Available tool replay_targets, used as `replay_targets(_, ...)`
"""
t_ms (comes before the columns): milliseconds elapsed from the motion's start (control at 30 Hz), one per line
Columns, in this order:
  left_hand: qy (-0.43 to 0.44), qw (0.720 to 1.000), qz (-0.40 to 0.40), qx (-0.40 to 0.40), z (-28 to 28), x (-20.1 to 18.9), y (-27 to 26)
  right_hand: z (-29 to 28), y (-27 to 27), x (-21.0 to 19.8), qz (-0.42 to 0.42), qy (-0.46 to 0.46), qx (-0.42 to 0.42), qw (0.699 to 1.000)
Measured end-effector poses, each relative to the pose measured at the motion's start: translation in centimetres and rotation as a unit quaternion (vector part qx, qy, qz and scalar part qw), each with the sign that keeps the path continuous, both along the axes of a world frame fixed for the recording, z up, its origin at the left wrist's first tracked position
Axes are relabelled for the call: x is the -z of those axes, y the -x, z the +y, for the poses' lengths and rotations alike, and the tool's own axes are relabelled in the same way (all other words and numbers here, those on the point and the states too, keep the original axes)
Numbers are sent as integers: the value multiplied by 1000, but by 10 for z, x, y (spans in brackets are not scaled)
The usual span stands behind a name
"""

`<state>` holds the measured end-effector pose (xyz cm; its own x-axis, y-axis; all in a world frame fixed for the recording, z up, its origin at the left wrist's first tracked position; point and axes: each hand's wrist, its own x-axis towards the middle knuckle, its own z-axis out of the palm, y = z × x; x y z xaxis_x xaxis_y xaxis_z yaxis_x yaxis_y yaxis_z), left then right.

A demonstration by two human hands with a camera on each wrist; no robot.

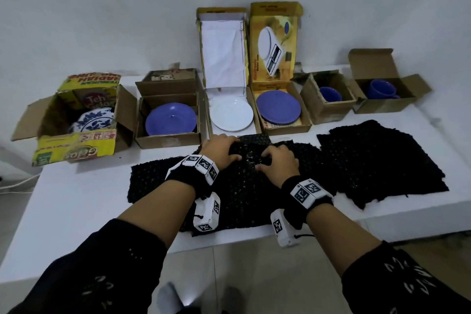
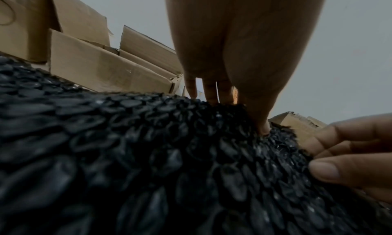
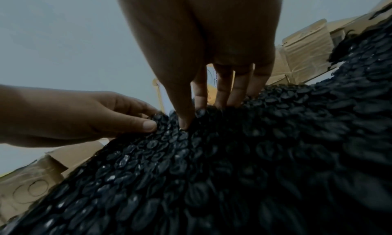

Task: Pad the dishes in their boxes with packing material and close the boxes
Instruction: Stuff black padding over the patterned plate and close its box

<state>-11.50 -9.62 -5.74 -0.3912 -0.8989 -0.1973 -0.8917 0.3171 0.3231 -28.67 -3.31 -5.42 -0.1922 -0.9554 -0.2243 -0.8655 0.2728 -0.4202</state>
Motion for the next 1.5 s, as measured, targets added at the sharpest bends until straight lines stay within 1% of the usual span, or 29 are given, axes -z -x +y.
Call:
replay_targets(67, 17, 999, 38, -10, -5, -2, 1, -4, 3, -3, -7, 20, 0, 1000)
replay_targets(133, -4, 994, 107, -25, -8, -7, 2, -8, 4, -8, -17, 44, 9, 999)
replay_targets(200, -33, 987, 156, -35, -11, -15, 2, -11, 1, -14, -36, 73, 24, 996)
replay_targets(267, -36, 976, 207, -56, -12, -27, 1, -14, -3, -19, -71, 90, 27, 993)
replay_targets(400, -26, 942, 319, -98, -18, -47, -6, -22, -17, -33, -181, 51, -3, 982)
replay_targets(500, -23, 906, 405, -119, -17, -60, -16, -31, -23, -49, -219, 35, -68, 973)
replay_targets(567, -19, 882, 452, -129, -12, -67, -23, -36, -26, -59, -231, 44, -109, 966)
replay_targets(633, 29, 877, 461, -132, -11, -70, -33, -40, -28, -70, -248, 55, -140, 957)
replay_targets(700, 62, 885, 442, -129, -10, -73, -44, -43, -31, -80, -271, 56, -159, 948)
replay_targets(733, 40, 886, 444, -126, -8, -77, -49, -45, -33, -85, -278, 55, -169, 944)
replay_targets(767, -5, 881, 456, -128, -5, -82, -53, -47, -36, -90, -285, 57, -183, 939)
replay_targets(833, -86, 863, 481, -132, -3, -89, -61, -52, -41, -98, -296, 65, -191, 934)
replay_targets(867, -99, 859, 483, -135, -2, -91, -66, -55, -43, -99, -305, 74, -179, 932)
replay_targets(900, -93, 861, 480, -140, -2, -93, -70, -57, -46, -100, -312, 89, -161, 932)
replay_targets(967, -59, 862, 475, -164, 0, -96, -79, -61, -49, -99, -284, 140, -120, 941)
replay_targets(1000, -45, 855, 485, -179, 0, -98, -83, -62, -49, -97, -263, 155, -100, 947)
replay_targets(1067, -26, 831, 520, -198, 2, -104, -92, -62, -52, -96, -263, 136, -76, 952)
replay_targets(1133, -12, 807, 551, -213, 3, -109, -102, -61, -60, -96, -319, 84, -80, 941)
replay_targets(1200, -5, 794, 566, -221, 4, -112, -115, -61, -73, -95, -377, 47, -78, 922)
replay_targets(1300, 2, 781, 576, -242, 2, -113, -141, -68, -99, -92, -455, 63, -37, 887)
replay_targets(1367, 5, 777, 574, -258, -2, -111, -163, -76, -117, -89, -475, 76, -22, 876)
replay_targets(1433, -14, 778, 571, -262, -5, -111, -188, -83, -136, -90, -493, 83, -21, 866)
replay_targets(1500, -48, 793, 552, -252, -9, -113, -213, -90, -156, -93, -502, 100, -17, 859)
